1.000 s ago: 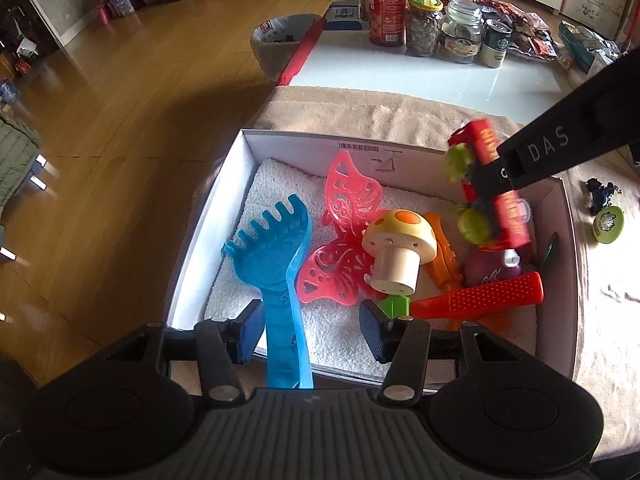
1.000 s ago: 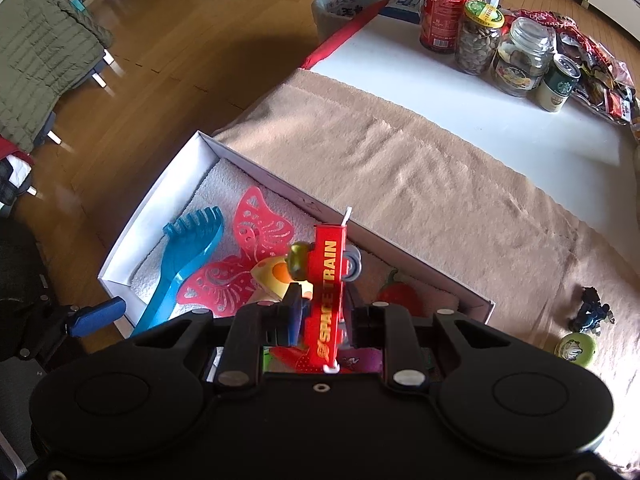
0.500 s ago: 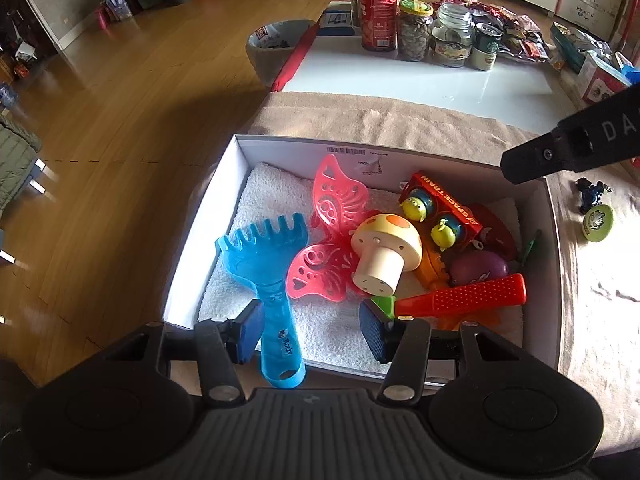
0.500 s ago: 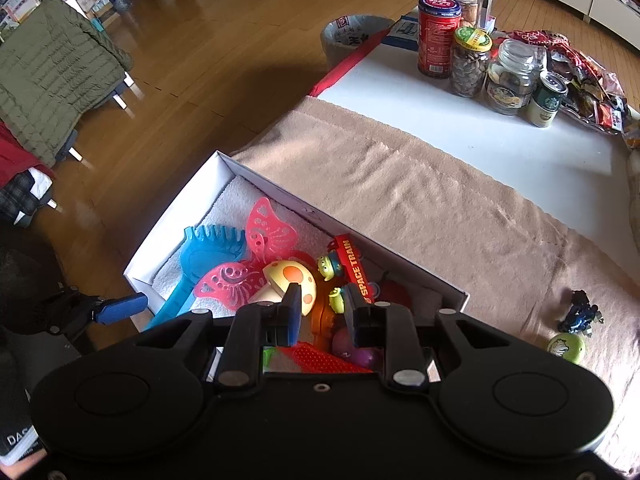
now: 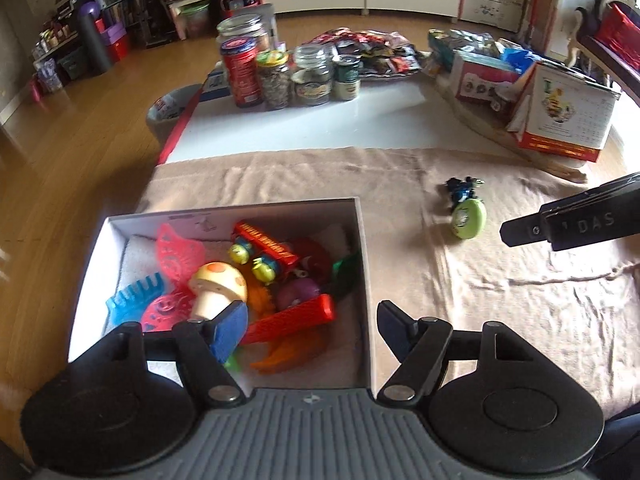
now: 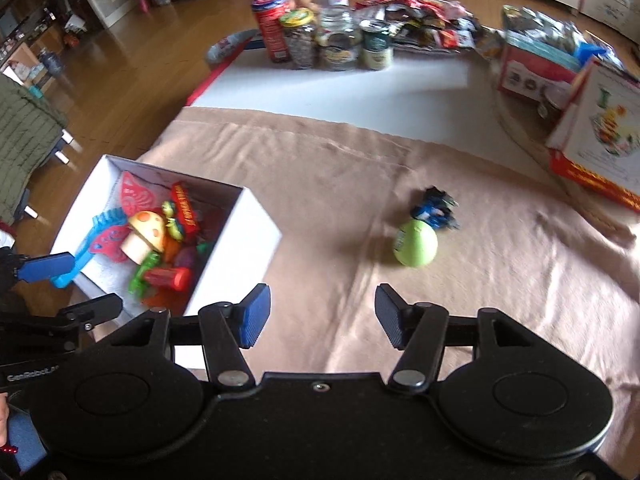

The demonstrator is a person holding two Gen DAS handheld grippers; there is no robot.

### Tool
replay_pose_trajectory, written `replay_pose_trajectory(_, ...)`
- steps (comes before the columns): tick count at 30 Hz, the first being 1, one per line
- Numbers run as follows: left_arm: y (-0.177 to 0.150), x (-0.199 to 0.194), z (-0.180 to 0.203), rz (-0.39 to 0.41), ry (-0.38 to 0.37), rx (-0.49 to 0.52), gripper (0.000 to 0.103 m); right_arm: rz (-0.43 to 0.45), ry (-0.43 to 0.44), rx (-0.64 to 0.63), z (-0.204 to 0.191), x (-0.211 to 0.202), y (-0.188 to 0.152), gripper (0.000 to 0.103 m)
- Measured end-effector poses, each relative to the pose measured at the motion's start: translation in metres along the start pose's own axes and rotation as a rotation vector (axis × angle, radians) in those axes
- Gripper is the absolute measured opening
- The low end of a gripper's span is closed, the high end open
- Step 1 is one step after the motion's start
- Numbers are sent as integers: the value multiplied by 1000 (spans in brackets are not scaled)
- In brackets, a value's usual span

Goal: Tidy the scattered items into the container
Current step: 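Withdraw both tools from the box toward the green egg and blue robot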

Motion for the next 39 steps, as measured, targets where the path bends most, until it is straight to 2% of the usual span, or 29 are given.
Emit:
replay_pose_trajectory(3, -1, 10, 38, 4, -43, 34, 75, -3, -28, 66, 35, 5, -22, 57)
replay_pose_trajectory(9, -8, 48, 94, -31, -118, 74, 75, -46, -27, 202, 92, 27, -56, 57)
replay_pose_trajectory(14, -15, 89, 115, -70, -133, 99, 75, -68, -45, 297, 127, 50, -71, 57)
replay_pose_trajectory(18, -19, 120, 122, -102, -132, 118, 75, -78, -58, 341, 143, 66, -70, 57)
replay_pose_trajectory(22, -22, 146, 119, -135, -142, 108, 75, -60, -68, 355, 147, 77, -55, 57)
replay_pose_trajectory(26, -16, 154, 117, -171, -177, 68, 75, 13, -80, 358, 144, 81, -27, 57)
replay_pose_trajectory(28, -10, 147, 119, -147, -204, 67, 75, 48, -85, 358, 140, 84, -8, 57)
replay_pose_trajectory(32, -2, 132, 123, -87, -206, 95, 81, 74, -98, 343, 128, 100, 29, 58)
replay_pose_trajectory(39, 6, 131, 116, -91, -235, 39, 81, 47, -188, 309, 106, 147, 70, 58)
Point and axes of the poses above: each gripper's, at about its wrist camera, not at the fingertips, and x roughly the way its jaws point, z to its right, y to its top, the point moved 2 cm from there along x, roughly the way its jaws point, and after that the axes turned 2 degrees about -y, right-handed, at the moved point
